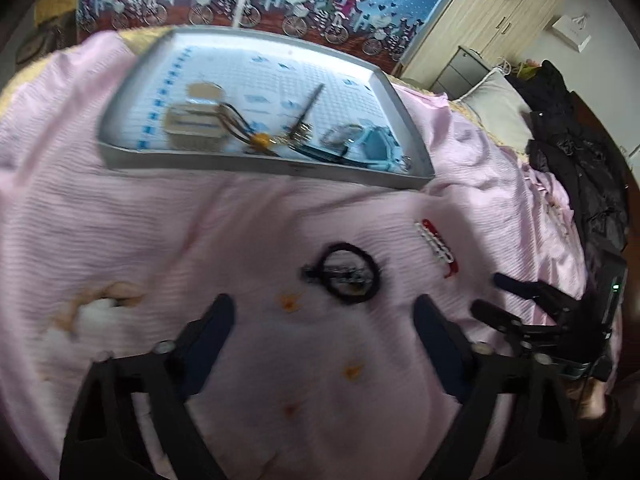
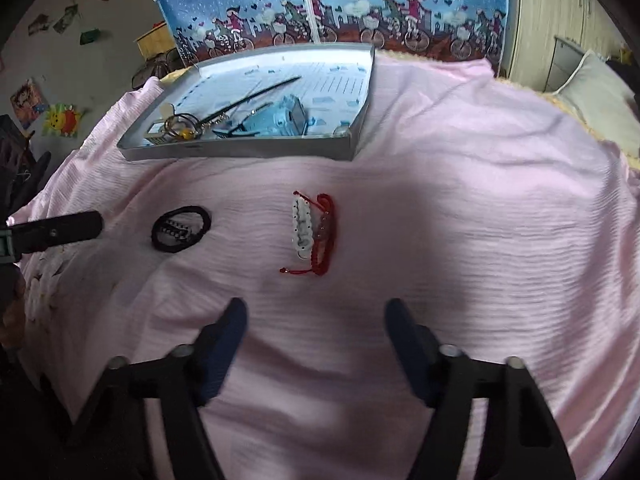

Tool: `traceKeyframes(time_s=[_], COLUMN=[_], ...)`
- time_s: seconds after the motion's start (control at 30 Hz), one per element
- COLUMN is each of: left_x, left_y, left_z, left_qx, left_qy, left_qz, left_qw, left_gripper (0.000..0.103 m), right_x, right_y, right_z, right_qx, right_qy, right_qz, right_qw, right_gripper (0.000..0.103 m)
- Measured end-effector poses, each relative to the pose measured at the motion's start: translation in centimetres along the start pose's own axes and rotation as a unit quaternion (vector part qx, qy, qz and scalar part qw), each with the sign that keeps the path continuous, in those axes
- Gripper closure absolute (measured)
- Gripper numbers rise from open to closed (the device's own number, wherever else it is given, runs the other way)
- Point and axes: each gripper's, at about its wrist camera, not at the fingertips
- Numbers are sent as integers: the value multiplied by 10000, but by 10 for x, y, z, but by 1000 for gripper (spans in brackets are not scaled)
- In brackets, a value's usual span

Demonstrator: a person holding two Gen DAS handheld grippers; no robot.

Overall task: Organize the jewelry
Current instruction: 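Grasp the red cord with the right tool while the left tool grasps the black hair tie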

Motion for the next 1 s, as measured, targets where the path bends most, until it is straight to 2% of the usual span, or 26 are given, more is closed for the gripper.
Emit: traceKeyframes(time_s=[0.03,0.13,0.3,0.47,0.67,0.73,0.93,1.0], left_x=[0,0,6,10,11,11,6,5], left_y=[-4,-14,-24,-30,-25,-24,-24,-20], left_z=[-1,-3,-11,-27,-38,-41,-48,-51], left_qx=[-60,-138,-374,-598,-740,-686,-823,-893], left_qy=[24,49,238,694,829,804,976,1058], left_qz=[-45,-173,-304,-413,-422,-424,-386,-347], left_qw=[10000,9997,9986,9949,9929,9935,9911,9898], left_gripper=[36,47,56,68,69,81,97,98], right_x=[2,6,11,16,19,19,17,16], right_y=[-4,-11,-19,-23,-28,-27,-27,-26], right_z=[0,-2,-2,-4,-11,-13,-14,-13], right_qx=[-8,-19,-97,-77,60,109,251,314], right_qy=[13,74,95,146,212,275,252,191], right_qz=[-27,-67,-34,80,54,76,47,35], right_qw=[10000,9999,9999,9998,9997,9995,9994,9993], right_gripper=[44,50,63,64,86,92,95,95])
Point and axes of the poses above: each gripper's, at about its wrist camera, not at the fingertips, and y roughly against the way its jaws point, z to its right, x to its top, and after that the axes turned 10 degrees about -x, right-handed
